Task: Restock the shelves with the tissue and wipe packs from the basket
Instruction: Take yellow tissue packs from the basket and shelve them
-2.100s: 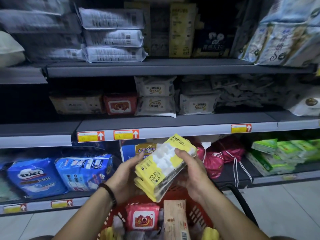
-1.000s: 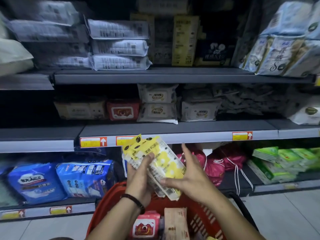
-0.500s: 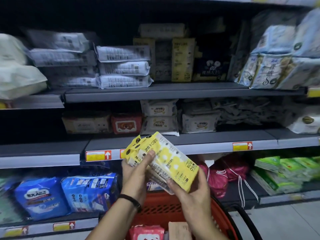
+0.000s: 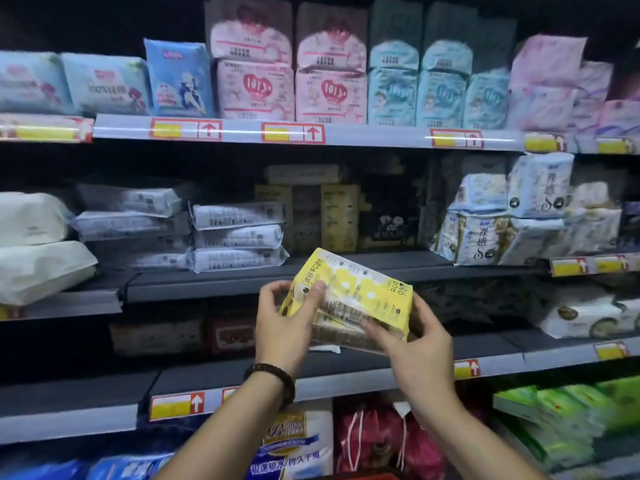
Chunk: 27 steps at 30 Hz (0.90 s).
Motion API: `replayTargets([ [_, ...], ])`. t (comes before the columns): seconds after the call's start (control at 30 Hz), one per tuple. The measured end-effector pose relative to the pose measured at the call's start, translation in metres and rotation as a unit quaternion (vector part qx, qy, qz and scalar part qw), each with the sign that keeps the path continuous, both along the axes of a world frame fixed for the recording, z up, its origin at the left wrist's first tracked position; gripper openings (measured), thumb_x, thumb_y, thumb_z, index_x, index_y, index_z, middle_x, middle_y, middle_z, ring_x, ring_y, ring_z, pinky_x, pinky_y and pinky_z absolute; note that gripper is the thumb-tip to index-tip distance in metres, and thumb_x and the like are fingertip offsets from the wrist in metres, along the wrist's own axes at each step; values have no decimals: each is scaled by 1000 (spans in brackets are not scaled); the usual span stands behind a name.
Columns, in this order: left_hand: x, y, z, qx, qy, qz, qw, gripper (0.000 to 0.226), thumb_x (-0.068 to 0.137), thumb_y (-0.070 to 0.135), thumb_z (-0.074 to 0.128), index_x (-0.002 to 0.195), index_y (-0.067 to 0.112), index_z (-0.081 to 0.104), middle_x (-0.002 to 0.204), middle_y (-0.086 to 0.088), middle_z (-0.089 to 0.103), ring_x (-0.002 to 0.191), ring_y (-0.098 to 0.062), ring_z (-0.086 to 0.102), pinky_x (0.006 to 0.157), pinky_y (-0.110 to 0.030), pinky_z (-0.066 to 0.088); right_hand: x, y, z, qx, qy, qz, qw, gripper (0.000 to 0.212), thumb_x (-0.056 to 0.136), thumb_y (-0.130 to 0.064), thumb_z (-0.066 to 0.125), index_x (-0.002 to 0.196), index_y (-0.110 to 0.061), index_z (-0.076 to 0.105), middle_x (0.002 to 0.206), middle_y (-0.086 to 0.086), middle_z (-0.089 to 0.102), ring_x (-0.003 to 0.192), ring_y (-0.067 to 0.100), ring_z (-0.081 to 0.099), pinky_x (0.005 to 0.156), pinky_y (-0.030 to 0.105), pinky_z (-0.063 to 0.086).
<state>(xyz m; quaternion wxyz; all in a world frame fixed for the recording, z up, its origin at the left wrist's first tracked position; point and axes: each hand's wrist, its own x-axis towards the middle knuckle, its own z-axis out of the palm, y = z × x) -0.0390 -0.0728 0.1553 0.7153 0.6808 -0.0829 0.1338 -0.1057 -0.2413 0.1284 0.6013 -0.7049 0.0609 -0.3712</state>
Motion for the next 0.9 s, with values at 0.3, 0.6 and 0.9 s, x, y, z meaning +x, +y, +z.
replayTargets([
  [0.3, 57, -16, 69, 235, -168, 18, 957, 89, 72, 33, 88, 146, 36, 38, 127, 17, 65, 114, -6, 65, 94, -31, 57, 74, -32, 97, -66, 25, -30, 997, 55, 72, -46, 94, 121, -31, 72, 99, -19, 79, 93, 2, 74, 87, 35, 62],
  [0.6, 116, -31, 78, 380, -66, 55, 921, 98, 93, 26, 68, 165, 22, 2, 135, -14, 60, 117, -32, 62, 98, -43, 56, 176, -56, 117, -194, 155, 9, 969, 54, 76, -54, 88, 116, -23, 69, 107, -9, 77, 99, 14, 72, 87, 33, 58],
  [0.9, 103, -27, 56, 657, -213, 46, 721, 81, 97, 66, 42, 163, 27, 17, 173, -9, 15, 159, -33, 7, 130, -48, 7, 191, -42, 110, -244, 234, -34, 941, 67, 81, -69, 75, 120, -16, 62, 116, 4, 70, 107, 27, 66, 80, 34, 50],
])
